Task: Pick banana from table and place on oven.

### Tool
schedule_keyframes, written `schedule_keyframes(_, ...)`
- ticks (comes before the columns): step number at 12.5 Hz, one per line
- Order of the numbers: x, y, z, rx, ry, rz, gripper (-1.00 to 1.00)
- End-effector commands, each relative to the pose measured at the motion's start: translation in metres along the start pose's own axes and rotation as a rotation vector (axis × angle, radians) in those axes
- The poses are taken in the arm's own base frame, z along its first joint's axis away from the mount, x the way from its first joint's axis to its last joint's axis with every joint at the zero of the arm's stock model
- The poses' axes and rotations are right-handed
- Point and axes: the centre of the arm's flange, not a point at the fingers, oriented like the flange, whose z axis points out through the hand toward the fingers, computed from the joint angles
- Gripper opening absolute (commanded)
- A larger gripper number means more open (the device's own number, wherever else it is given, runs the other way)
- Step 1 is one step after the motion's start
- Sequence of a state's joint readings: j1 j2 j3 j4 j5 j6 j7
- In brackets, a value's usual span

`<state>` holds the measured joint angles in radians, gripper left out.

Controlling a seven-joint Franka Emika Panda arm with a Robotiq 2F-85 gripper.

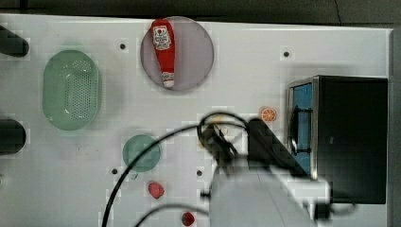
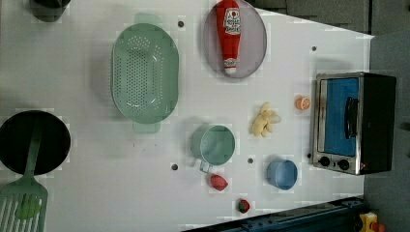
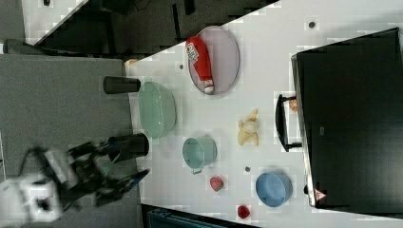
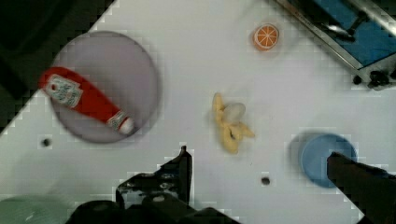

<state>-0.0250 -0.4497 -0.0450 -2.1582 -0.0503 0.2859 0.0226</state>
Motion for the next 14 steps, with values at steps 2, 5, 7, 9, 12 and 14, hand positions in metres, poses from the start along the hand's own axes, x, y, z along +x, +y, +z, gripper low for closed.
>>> schedule_keyframes(2,-0.015,-0.02,0.125,-0.099,-0.101,-0.007,1.0)
schedule_keyframes(5,-0.012,-0.026,0.192,-0.09,-0.095,-0.009,1.0)
schedule_keyframes(7,-0.013,-0.027,0.235,-0.091,-0.098,-0.011,1.0)
schedule_keyframes(9,-0.015,-0.028,0.273,-0.106,-0.112,-0.014,1.0)
schedule_keyframes(12,-0.018,-0.026,0.326,-0.131,-0.134,-0.015,1.0)
schedule_keyframes(14,-0.023,-0.023,0.358,-0.145,-0.147,-0.017,1.0)
